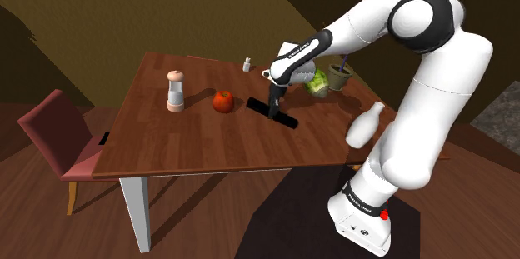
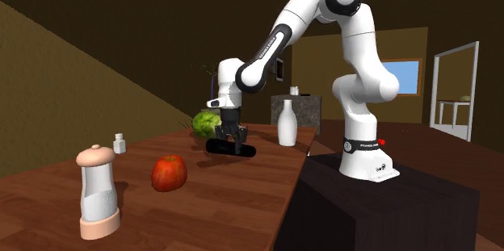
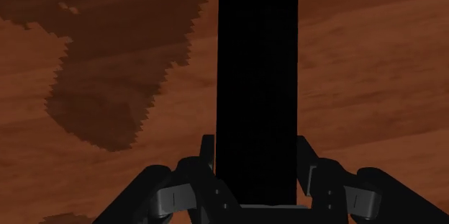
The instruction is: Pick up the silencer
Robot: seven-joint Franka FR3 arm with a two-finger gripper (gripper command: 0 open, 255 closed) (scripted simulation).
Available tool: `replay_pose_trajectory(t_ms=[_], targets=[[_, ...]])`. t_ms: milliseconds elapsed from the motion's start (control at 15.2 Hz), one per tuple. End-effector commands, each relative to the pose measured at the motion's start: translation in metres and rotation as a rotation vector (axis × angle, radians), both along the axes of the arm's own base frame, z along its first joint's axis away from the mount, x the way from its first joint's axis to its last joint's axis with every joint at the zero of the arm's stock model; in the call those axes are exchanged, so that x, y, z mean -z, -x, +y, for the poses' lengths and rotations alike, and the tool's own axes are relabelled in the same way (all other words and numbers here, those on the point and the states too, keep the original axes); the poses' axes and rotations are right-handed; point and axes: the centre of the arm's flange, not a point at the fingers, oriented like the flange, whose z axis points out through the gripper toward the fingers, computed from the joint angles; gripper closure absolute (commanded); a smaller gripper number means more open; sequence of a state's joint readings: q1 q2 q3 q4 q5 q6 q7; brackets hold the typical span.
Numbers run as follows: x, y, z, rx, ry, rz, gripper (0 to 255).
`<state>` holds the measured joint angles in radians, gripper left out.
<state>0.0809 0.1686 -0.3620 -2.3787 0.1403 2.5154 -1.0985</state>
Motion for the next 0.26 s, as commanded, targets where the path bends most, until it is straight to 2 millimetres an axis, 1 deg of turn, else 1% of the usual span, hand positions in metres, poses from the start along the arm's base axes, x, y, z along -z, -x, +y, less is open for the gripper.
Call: replay_pose_trajectory(t_ms=[0,66,198], targets=[[-0.0108,0.0009,0.0002,0.0,0.0,0.0,255],[-0.0161,0.0009,0.0002,0.0,0.0,0.0,255],[-0.0169,0.001,0.0002,0.0,0.0,0.0,255]])
